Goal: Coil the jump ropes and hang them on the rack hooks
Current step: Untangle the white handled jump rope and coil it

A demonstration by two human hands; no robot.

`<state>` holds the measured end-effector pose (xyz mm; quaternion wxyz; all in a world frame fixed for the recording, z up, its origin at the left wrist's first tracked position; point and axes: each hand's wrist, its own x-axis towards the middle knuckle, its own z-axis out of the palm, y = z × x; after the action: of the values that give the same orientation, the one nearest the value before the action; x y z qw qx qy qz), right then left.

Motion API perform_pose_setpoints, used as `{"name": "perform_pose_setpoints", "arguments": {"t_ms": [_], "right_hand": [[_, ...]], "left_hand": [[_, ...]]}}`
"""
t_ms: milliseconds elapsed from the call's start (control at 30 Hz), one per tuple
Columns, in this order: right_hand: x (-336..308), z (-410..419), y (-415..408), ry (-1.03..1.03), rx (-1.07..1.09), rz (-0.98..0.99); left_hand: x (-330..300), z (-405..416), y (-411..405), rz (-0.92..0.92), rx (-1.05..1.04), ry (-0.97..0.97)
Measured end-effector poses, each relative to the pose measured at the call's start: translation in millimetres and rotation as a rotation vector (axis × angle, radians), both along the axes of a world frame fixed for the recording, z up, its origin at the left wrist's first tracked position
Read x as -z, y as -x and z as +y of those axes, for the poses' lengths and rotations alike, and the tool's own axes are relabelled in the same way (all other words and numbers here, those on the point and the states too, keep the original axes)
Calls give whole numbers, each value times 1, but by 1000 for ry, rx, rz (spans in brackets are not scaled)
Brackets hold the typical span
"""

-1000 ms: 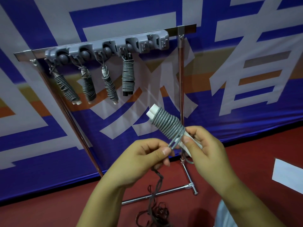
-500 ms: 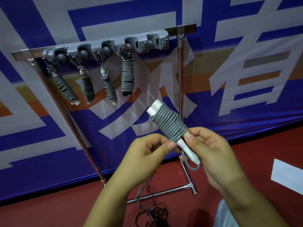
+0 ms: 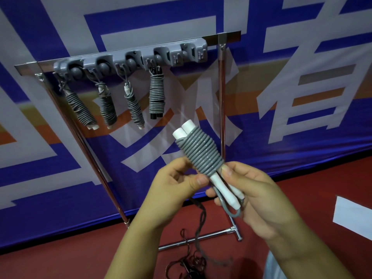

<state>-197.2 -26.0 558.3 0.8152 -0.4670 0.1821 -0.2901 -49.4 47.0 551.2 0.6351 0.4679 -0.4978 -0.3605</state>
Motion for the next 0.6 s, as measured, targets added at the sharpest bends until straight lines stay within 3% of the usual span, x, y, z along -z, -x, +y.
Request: {"name": "perform_pose_setpoints", "arguments": {"t_ms": [133, 233, 433, 600], "right_hand": [[-1, -3, -5, -214, -172, -16], [4, -6, -8, -220, -202, 28], [20, -3, -9, 334, 102, 185], [25, -1, -4, 574, 99, 115]], "left_hand": [[-3, -3, 2, 27, 42, -24], [-1, -2, 5, 5, -26, -39], [-8, 0, 18, 12, -258, -72], [-16, -1, 29, -15, -397, -61]]}}
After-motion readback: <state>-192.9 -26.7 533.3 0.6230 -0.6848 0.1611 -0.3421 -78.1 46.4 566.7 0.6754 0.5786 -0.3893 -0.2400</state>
